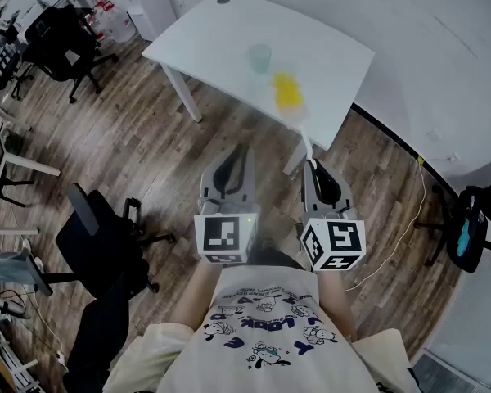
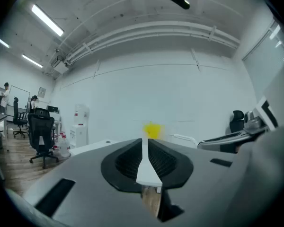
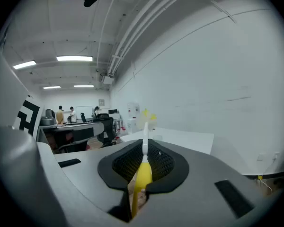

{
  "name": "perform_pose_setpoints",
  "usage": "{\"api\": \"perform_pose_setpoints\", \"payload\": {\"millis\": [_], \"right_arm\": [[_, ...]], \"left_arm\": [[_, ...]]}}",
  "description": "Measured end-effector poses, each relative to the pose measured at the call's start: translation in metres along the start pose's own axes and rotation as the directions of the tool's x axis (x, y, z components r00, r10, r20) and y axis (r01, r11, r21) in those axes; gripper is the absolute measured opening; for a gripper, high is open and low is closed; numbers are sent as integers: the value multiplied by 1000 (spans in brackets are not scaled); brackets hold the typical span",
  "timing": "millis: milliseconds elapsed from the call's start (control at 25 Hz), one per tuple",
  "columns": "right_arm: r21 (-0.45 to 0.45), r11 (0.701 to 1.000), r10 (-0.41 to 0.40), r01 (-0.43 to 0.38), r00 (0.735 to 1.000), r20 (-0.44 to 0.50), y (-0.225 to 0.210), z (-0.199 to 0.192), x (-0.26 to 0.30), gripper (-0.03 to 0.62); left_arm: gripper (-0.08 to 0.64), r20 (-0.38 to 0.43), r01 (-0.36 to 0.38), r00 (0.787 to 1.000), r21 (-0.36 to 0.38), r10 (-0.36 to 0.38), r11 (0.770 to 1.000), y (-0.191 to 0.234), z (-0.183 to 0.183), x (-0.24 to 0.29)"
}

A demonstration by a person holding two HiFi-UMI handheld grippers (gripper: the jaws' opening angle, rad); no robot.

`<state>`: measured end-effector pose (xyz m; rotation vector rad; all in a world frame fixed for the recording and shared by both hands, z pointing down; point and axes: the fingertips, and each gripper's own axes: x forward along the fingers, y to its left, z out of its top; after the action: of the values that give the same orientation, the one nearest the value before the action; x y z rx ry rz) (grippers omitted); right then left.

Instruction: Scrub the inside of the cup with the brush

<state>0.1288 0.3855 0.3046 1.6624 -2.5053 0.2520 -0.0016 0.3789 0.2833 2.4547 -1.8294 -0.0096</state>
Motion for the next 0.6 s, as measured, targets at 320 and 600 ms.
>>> {"api": "perform_pose_setpoints", "payload": {"millis": [320,600], "right_arm": [[16,1000,-6,6,1000,2,-4,-1,1,46],[50,999,2,-3,1000,14,-13,1,6,46]], "left_arm": [[46,1,-7,1000,1,7,1000,1,-1,1],[46,-1,-17,1000,-18,17,1000,2,-3,7]]}}
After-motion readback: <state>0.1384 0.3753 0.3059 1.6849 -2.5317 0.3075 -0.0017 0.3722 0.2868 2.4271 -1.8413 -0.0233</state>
